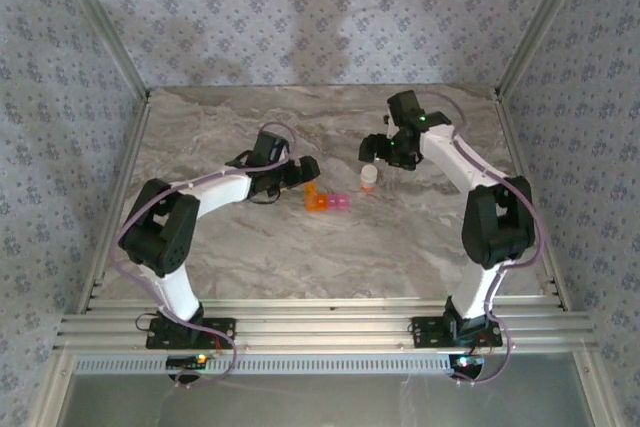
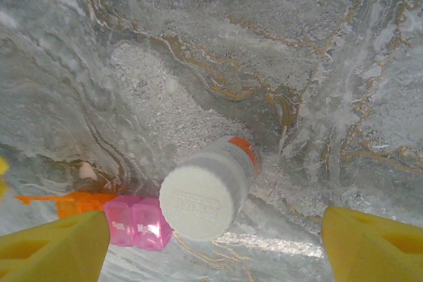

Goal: Sort the pills into containers

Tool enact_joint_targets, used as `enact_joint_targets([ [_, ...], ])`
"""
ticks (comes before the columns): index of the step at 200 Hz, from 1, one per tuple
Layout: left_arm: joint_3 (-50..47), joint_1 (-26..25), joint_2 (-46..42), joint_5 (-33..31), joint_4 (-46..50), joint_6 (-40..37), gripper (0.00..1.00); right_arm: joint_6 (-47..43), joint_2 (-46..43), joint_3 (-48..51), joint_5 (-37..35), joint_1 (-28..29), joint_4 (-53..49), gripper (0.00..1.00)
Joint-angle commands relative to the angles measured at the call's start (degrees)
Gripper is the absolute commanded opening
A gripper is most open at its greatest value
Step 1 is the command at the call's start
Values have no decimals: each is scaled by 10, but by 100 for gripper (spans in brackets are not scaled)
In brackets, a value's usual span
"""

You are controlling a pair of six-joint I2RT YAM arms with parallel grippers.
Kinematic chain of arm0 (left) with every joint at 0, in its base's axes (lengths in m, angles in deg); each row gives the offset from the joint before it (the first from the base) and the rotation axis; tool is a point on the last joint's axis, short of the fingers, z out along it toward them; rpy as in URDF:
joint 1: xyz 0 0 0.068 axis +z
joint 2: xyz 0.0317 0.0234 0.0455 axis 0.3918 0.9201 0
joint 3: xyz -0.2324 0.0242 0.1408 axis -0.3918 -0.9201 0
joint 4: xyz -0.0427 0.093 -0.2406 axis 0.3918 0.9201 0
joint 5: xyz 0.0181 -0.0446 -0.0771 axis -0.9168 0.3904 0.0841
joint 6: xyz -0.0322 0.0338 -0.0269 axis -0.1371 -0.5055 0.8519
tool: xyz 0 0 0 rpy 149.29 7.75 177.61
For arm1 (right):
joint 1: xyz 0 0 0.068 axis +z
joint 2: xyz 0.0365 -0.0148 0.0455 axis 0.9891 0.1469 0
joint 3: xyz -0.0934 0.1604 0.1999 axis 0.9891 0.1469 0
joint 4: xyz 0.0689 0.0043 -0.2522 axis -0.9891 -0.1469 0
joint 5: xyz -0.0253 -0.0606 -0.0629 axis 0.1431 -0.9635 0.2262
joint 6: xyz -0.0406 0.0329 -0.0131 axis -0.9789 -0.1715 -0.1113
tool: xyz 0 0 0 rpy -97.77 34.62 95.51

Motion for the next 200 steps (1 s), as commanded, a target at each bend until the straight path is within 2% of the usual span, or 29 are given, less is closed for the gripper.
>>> enact_joint_targets([
  [1,-14,10,-37,-3,13,-17,100,-35,29,-31,-51,18,-56,86],
  [52,-41,42,-81,-6,41,-34,100,-56,69,-54,-61,39,-74,84],
  [109,-61,88,-101,26,96,-19,100,-58,84,-53,-65,52,-67,77],
  [200,-81,109,-128,61,113,-36,100,-28,117,-76,-79,68,-92,63],
])
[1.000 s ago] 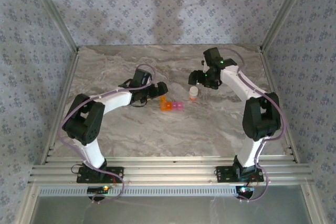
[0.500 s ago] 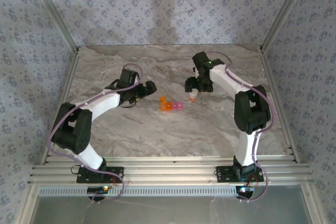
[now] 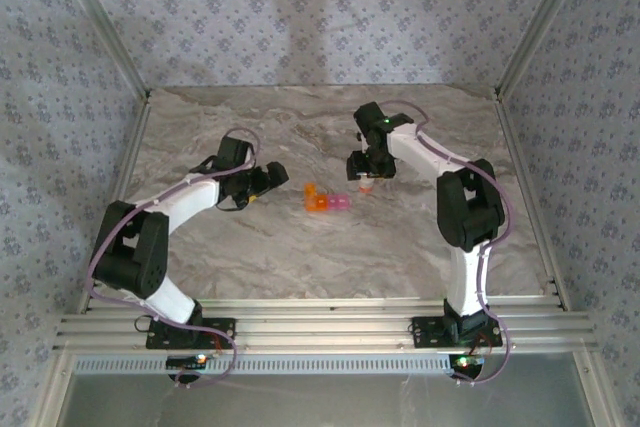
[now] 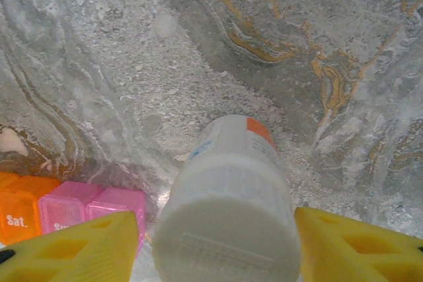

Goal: Sort the pills into containers

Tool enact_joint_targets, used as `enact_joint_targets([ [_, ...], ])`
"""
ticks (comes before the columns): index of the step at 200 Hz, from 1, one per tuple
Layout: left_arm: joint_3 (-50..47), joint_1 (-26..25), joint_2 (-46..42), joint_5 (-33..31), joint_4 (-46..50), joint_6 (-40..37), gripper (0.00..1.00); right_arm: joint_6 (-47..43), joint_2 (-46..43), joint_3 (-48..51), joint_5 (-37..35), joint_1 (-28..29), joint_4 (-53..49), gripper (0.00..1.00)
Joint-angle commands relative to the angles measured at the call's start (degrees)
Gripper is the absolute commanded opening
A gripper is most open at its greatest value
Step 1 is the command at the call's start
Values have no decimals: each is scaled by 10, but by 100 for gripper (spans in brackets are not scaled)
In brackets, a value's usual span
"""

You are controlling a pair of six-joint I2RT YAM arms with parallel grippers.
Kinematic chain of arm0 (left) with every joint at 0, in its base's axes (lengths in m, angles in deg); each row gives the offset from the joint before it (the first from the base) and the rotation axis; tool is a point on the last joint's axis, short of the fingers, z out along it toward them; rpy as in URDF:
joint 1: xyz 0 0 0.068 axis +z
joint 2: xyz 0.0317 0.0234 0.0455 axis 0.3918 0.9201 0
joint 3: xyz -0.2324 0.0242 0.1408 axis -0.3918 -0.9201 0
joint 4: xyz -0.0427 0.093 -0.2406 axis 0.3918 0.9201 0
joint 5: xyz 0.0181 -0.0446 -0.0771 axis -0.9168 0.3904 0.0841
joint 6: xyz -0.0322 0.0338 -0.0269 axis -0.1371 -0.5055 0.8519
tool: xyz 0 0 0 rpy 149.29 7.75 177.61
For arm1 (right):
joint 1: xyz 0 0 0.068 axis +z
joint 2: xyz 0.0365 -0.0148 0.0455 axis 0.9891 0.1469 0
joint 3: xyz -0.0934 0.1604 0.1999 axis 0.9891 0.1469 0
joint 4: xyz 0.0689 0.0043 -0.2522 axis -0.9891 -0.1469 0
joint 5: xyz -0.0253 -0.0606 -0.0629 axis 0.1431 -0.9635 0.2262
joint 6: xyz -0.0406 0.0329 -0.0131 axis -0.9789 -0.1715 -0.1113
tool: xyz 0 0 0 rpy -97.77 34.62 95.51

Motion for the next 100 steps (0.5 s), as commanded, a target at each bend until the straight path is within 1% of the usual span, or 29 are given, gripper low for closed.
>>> enact_joint_targets([
  [1,-5,10,-23,22,15,-14,100,13,13,-17,-14,1,-26,63],
  [14,-7,12,-25,26,14,-15,100,16,17,-17,-20,1,-26,62],
  [26,-9,14,-28,31,10,-15,100,18,21,-18,-22,1,-25,56],
  [35,-11,16,-29,34,8,-15,100,19,22,-18,-23,2,-24,55],
  [49,-14,19,-32,41,3,-12,100,21,23,-17,-24,3,-25,49],
  [69,-26,25,-42,48,-20,2,100,24,22,-17,-24,4,-28,41],
  [100,-61,40,-64,48,-72,27,100,27,11,-20,-21,4,-39,34],
])
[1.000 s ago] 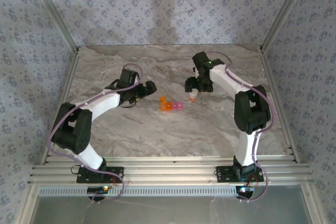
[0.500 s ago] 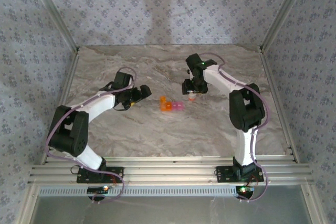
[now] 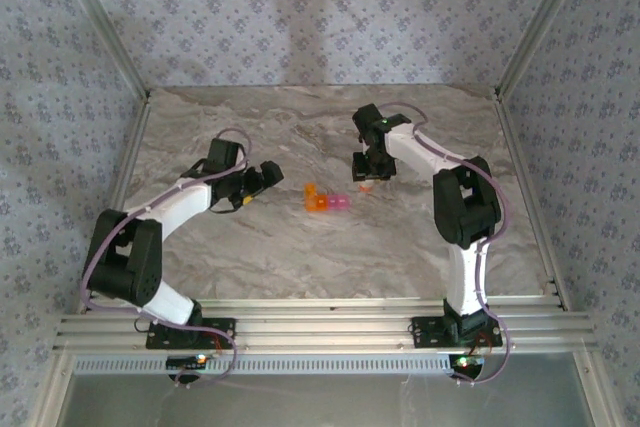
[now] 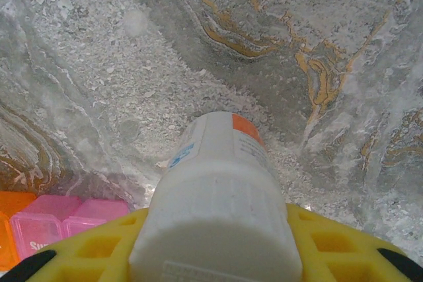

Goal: Sort the pills into containers

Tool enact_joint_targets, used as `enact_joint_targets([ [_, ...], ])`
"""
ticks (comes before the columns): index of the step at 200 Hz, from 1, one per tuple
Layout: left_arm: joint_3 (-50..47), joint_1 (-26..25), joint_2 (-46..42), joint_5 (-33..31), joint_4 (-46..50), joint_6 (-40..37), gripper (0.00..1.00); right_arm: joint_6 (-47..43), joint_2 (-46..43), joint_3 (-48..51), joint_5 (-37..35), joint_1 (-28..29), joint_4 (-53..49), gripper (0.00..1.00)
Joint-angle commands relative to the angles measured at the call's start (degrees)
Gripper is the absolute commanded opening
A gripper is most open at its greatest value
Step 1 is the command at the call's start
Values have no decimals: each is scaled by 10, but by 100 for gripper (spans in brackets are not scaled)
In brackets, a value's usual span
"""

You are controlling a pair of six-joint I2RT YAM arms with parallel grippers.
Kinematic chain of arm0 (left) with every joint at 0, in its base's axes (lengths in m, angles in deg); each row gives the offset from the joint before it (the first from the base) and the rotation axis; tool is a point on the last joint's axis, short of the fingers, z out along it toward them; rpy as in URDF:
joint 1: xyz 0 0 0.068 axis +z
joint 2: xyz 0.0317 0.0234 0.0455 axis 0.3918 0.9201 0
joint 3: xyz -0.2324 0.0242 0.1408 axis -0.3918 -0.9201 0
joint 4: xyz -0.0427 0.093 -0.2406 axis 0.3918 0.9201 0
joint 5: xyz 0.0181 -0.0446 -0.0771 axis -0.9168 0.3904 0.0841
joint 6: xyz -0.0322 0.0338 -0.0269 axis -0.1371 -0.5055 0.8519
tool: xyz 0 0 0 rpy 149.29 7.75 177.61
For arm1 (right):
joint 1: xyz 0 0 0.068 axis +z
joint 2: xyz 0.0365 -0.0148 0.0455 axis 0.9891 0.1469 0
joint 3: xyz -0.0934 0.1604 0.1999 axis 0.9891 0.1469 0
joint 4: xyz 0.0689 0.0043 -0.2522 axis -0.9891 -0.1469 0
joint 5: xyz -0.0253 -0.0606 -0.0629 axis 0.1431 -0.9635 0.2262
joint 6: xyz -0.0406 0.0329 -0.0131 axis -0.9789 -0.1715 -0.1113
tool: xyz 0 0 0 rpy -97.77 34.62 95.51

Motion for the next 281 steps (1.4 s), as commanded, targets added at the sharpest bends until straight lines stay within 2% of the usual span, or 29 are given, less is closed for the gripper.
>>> enact_joint_targets([
  [1,-23,13,-30,10,-44,20,100,8,-6,-14,-6,2,-28,34],
  [16,-27,19,-36,5,-44,11,100,8,-15,-16,-5,1,-33,33],
  [51,-14,21,-48,-3,-28,-65,99,12,-37,-25,6,0,-49,31],
  [90,-20,18,-52,25,-81,-154,99,8,-54,-54,35,-2,-72,31],
  [119,-25,9,-56,47,-125,-197,100,-5,-49,-115,69,-9,-113,31],
  [160,-32,-13,-44,53,-219,-276,100,-18,-7,-251,121,-25,-191,30],
  [199,-61,-40,-35,105,-388,-367,100,-31,42,-373,153,-27,-266,29],
  [236,-31,-73,2,167,-407,-450,99,-42,59,-444,185,-27,-310,29],
  [281,10,-114,35,209,-384,-498,99,-44,38,-448,208,-19,-334,29],
])
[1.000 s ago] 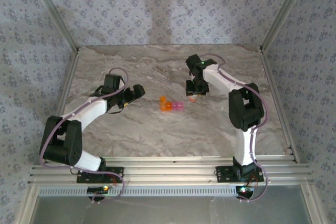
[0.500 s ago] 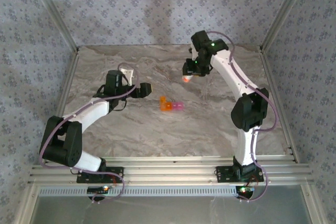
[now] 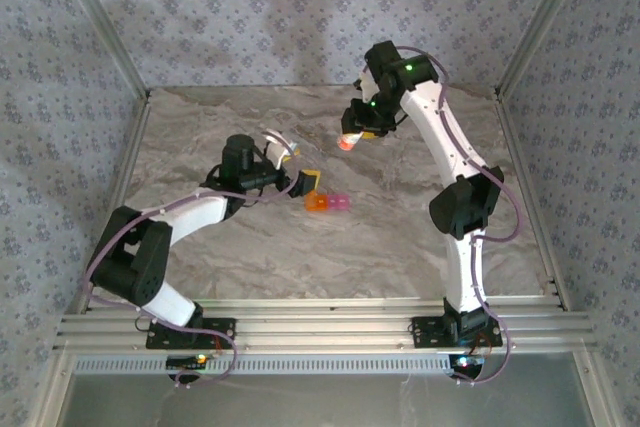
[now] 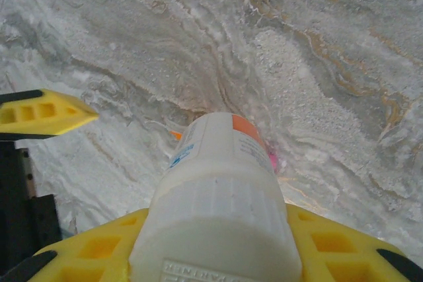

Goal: Sort the pills into containers

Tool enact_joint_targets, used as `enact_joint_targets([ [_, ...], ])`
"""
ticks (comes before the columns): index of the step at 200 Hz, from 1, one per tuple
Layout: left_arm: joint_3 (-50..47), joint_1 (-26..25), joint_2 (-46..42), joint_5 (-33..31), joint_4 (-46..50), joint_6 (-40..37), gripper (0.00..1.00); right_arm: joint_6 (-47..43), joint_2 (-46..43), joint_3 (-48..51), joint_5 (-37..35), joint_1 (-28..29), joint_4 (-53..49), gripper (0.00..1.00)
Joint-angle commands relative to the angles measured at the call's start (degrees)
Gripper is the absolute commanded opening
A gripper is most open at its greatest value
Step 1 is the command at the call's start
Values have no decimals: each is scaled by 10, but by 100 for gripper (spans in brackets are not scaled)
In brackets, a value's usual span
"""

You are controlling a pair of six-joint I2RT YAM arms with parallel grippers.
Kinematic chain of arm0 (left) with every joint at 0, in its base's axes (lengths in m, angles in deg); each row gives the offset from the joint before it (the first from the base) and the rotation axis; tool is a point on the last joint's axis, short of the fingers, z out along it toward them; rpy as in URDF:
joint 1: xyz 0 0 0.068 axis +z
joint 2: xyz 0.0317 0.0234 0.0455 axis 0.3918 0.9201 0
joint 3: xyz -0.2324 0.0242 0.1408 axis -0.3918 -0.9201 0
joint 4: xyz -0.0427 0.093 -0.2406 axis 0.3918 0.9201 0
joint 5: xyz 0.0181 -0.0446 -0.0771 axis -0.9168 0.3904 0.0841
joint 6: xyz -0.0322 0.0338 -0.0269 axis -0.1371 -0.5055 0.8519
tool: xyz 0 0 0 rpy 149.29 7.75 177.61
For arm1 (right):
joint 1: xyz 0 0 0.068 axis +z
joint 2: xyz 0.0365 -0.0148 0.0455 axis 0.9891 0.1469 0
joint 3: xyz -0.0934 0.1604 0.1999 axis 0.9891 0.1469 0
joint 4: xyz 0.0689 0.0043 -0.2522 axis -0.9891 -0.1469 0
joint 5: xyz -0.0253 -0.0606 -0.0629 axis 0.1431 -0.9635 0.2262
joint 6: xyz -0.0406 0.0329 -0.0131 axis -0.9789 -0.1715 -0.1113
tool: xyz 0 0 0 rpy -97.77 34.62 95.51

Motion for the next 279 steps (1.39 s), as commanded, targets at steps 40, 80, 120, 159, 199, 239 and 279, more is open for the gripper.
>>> enact_joint_targets([
  [40,47,-16,33,80,-46,-38,99,-24,-34,-6,31,31,-70,29],
  [80,64,-17,52,103,-62,-19,91,-15,-37,-4,45,44,-64,29],
  [120,73,-18,56,106,-69,-7,84,-2,-36,-3,59,54,-52,29],
  [159,84,-18,58,108,-76,11,81,3,-31,1,67,61,-43,28],
  [199,92,-19,63,113,-72,13,76,8,-26,2,76,66,-34,27],
  [239,103,-24,70,120,-68,14,67,8,-25,7,78,71,-31,27],
  [279,108,-27,73,120,-66,18,61,7,-27,16,82,72,-31,27],
])
